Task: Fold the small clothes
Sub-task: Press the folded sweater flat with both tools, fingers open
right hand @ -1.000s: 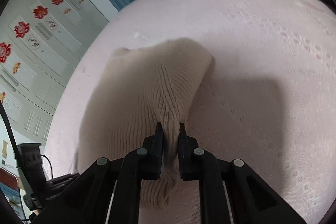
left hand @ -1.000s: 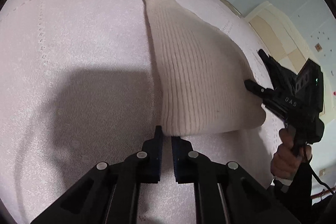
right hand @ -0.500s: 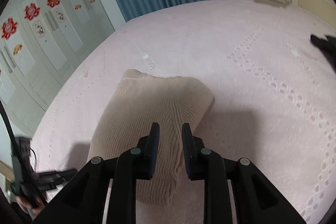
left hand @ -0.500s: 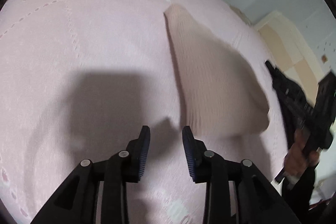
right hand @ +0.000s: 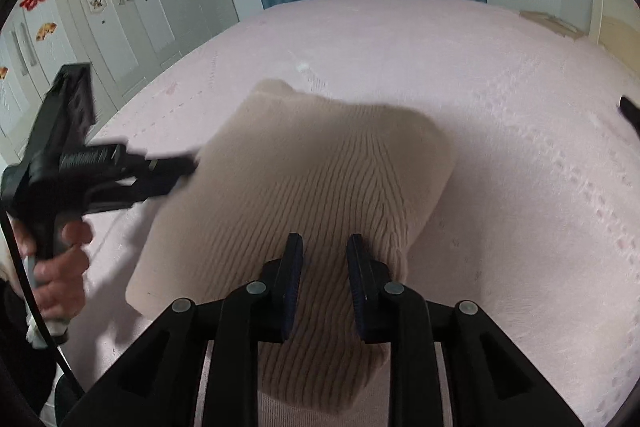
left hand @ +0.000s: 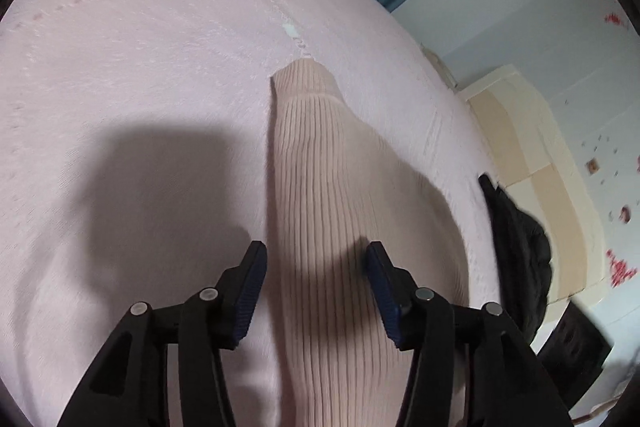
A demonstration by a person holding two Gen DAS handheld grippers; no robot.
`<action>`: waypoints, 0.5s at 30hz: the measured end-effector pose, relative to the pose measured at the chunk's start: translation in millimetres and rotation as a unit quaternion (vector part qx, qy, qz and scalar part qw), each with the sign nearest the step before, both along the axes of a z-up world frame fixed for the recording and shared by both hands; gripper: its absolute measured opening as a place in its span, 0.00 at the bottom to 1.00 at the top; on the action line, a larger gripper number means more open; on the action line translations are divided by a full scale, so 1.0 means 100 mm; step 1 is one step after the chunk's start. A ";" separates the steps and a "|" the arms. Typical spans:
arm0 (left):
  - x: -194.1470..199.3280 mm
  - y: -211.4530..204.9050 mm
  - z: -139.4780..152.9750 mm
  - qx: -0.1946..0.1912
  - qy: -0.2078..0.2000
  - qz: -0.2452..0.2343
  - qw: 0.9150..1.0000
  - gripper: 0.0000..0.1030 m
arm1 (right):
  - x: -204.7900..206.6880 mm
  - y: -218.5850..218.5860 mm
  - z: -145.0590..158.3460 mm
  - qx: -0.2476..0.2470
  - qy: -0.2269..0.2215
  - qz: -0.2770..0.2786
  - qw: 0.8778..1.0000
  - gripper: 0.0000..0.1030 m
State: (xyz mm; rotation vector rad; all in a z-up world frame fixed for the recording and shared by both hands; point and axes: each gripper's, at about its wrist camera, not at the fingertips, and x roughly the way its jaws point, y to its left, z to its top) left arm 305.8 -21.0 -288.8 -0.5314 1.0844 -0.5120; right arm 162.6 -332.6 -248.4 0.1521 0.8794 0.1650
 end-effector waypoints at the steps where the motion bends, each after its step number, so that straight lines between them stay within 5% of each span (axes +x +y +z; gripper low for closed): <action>1: 0.07 -0.03 -0.03 -0.010 0.001 0.000 1.000 0.48 | -0.01 0.00 0.00 0.000 -0.003 0.000 1.000 0.22; 9: 0.56 -0.17 -0.29 -0.050 0.018 0.011 0.999 0.47 | -0.08 0.06 -0.01 -0.011 -0.006 0.003 1.000 0.25; 15: 0.77 -0.26 -0.28 -0.039 -0.008 0.036 0.999 0.28 | -0.08 0.14 -0.01 -0.032 -0.010 0.001 0.999 0.25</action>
